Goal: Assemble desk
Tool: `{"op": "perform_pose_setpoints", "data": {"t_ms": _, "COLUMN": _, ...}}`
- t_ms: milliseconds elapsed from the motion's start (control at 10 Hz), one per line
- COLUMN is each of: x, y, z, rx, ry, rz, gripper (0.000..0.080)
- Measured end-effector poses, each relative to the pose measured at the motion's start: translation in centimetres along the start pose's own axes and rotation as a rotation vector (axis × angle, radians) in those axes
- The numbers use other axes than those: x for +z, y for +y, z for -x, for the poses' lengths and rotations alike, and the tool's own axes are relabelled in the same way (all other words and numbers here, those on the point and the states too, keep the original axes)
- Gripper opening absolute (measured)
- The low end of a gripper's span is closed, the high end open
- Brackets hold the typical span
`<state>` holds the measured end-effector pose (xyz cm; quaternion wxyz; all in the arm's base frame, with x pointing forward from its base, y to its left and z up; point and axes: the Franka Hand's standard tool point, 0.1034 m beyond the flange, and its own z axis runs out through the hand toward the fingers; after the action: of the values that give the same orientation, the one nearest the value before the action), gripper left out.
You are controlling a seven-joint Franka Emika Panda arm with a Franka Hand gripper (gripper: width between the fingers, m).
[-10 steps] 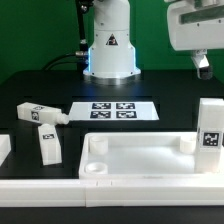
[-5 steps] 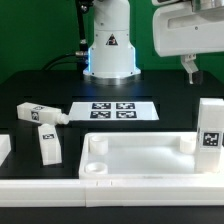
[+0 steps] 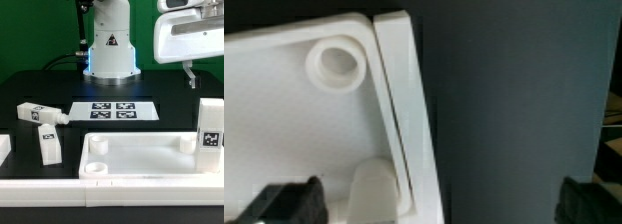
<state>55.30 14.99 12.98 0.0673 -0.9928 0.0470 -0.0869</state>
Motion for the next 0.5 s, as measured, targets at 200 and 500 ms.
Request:
{"op": "perform_pose_setpoints", "data": {"t_ms": 200, "x": 0.2, "y": 0.1, "z": 0.2, "rx": -0.134, "ry": -0.004, "rz": 0.008, "gripper": 0.0649}}
{"op": "perform_pose_setpoints", "data": {"t_ms": 500, "x": 2.4, "y": -0.3, "z": 4.0, "rx": -0.300, "ry": -0.078, "rz": 0.053, "gripper": 0.0649}}
